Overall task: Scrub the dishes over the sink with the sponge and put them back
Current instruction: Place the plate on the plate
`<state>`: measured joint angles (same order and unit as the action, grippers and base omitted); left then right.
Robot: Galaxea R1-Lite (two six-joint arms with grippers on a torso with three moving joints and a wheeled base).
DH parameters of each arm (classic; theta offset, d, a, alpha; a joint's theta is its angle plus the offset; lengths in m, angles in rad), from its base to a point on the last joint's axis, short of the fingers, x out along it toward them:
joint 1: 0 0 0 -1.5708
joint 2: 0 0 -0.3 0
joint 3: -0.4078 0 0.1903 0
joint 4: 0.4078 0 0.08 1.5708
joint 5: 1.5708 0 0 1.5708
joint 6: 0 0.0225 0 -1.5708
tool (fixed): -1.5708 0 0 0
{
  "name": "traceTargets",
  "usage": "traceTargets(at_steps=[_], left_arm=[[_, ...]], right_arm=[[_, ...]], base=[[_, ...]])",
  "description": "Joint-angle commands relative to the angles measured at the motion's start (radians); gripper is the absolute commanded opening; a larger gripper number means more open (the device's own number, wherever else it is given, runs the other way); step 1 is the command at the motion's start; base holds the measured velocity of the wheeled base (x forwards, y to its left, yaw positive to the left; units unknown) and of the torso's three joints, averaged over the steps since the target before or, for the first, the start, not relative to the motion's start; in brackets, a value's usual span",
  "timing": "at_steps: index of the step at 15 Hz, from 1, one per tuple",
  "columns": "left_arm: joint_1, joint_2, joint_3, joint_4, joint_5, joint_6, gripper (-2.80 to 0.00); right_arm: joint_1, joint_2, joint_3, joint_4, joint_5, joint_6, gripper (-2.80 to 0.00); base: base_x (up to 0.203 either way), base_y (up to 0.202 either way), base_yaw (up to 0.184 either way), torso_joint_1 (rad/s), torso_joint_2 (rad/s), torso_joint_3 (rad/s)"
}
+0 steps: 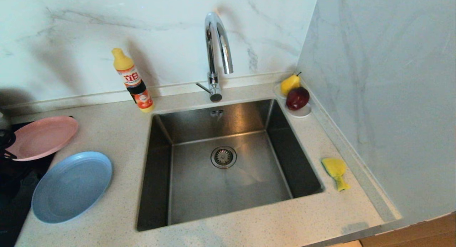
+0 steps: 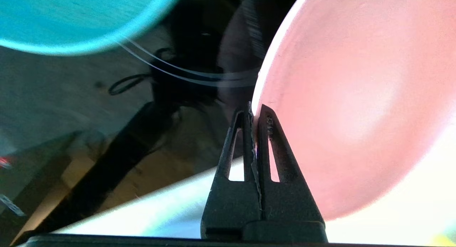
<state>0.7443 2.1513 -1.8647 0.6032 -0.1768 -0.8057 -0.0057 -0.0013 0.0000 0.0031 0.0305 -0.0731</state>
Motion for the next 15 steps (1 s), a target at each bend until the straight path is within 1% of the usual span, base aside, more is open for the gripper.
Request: traceTargets(at_steps=[1, 3, 7, 10, 11, 12, 13, 14, 15], left_arm=[[-0.022, -0.044, -0.016, 0.001, -0.006, -0.007, -2.8], [-0.034, -0.052, -0.039, 0.005, -0.004, -0.022, -2.8], [-0.039, -0.093, -0.048, 0.006, -0.004, -0.022, -2.8], [-0.053, -0.119, -0.013, 0.04, -0.011, -0.016, -2.8], [-0.06, -0.13, 0.0, 0.059, -0.025, -0.012, -2.8], [-0.064, -0.141, 0.023, 0.066, -0.042, -0.004, -2.8], [-0.068, -0.151, 0.054, 0.068, -0.06, 0.022, -2.8], [-0.07, -0.158, 0.079, 0.069, -0.07, 0.059, -2.8], [-0.071, -0.166, 0.106, 0.069, -0.074, 0.084, -2.8]], right_arm=[[0.0, 0.001, 0.0, 0.0, 0.002, -0.001, -2.8], [0.0, 0.001, 0.0, 0.0, 0.002, -0.001, -2.8], [0.0, 0.001, 0.0, 0.0, 0.0, -0.001, -2.8], [0.0, 0.001, 0.0, 0.0, 0.0, -0.001, -2.8], [0.0, 0.001, 0.0, 0.0, 0.0, -0.001, -2.8], [0.0, 0.001, 0.0, 0.0, 0.001, -0.001, -2.8], [0.0, 0.001, 0.0, 0.0, 0.001, -0.001, -2.8], [0.0, 0.001, 0.0, 0.0, 0.0, -0.001, -2.8], [0.0, 0.001, 0.0, 0.0, 0.001, -0.001, -2.8]], base=[[0.0, 0.0, 0.0, 0.0, 0.0, 0.0], [0.0, 0.0, 0.0, 0.0, 0.0, 0.0], [0.0, 0.0, 0.0, 0.0, 0.0, 0.0], [0.0, 0.0, 0.0, 0.0, 0.0, 0.0], [0.0, 0.0, 0.0, 0.0, 0.0, 0.0], [0.0, 0.0, 0.0, 0.0, 0.0, 0.0], [0.0, 0.0, 0.0, 0.0, 0.0, 0.0], [0.0, 0.0, 0.0, 0.0, 0.0, 0.0], [0.0, 0.0, 0.0, 0.0, 0.0, 0.0]])
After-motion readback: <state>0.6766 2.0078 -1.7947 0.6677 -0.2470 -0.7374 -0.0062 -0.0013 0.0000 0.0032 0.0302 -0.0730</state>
